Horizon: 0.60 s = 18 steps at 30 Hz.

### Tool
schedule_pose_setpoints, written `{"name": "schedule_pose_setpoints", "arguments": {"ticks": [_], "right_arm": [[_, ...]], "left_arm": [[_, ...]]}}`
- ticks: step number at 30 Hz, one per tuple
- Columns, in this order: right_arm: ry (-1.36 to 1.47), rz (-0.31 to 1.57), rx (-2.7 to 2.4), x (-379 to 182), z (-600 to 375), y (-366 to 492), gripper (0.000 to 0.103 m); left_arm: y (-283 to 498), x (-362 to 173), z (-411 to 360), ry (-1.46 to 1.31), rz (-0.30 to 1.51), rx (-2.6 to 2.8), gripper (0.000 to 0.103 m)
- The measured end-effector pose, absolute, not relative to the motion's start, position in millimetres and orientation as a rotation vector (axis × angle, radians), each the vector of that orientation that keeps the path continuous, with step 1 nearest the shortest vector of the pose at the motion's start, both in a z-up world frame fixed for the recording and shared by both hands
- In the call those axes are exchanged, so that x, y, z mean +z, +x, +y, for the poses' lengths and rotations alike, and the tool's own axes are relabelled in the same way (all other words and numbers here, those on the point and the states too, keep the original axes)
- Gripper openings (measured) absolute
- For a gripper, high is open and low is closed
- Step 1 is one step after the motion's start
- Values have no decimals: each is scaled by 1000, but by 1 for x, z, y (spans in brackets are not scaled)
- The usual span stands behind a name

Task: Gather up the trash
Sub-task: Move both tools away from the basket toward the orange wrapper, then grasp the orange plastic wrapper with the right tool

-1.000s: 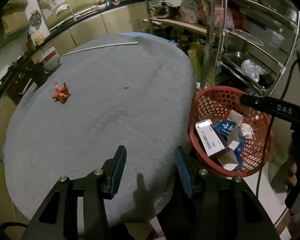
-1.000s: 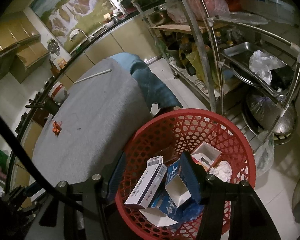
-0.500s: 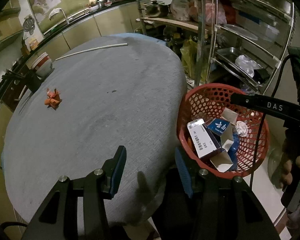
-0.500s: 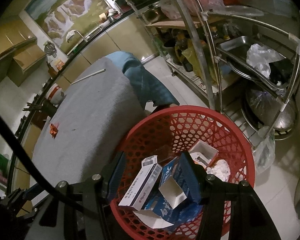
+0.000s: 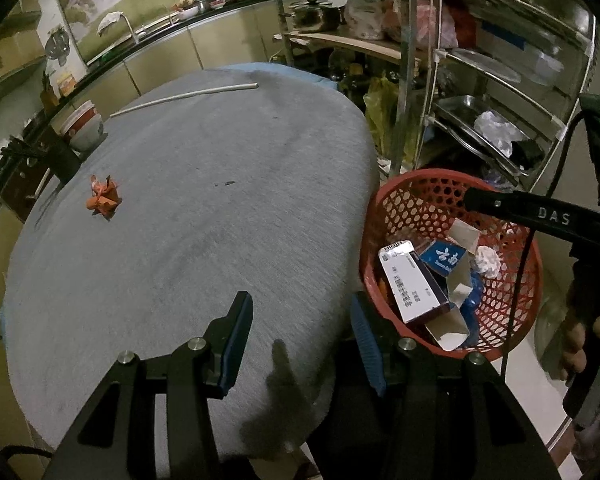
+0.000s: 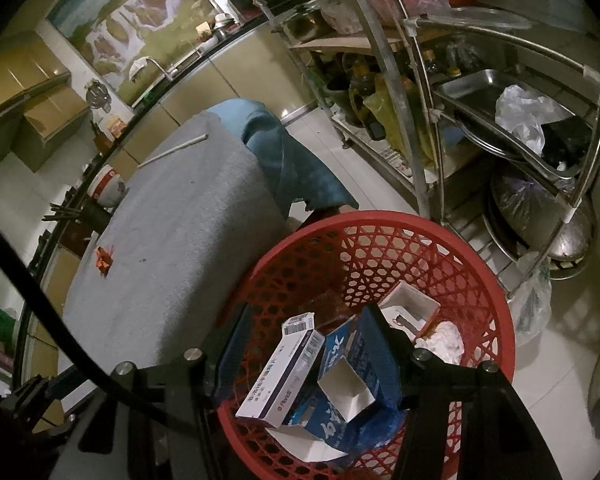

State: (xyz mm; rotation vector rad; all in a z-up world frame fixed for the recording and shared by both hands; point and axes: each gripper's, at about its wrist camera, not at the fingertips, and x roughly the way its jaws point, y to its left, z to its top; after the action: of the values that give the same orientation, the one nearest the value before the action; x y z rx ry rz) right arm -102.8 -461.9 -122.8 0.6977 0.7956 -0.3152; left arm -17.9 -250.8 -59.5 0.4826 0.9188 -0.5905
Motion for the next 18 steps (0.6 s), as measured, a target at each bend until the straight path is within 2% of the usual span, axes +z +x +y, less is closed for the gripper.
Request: {"name": "schedule_pose_setpoints", "arguments": {"ticks": [9,18], "right_arm": [[621,762,-237,-88,-446,-67,60],[475,825,32,-67,-351,42,60]], "left_arm": [[55,-45,-172,328,930,-410,51],[125,-63,-54,188,993,-119,51]]}}
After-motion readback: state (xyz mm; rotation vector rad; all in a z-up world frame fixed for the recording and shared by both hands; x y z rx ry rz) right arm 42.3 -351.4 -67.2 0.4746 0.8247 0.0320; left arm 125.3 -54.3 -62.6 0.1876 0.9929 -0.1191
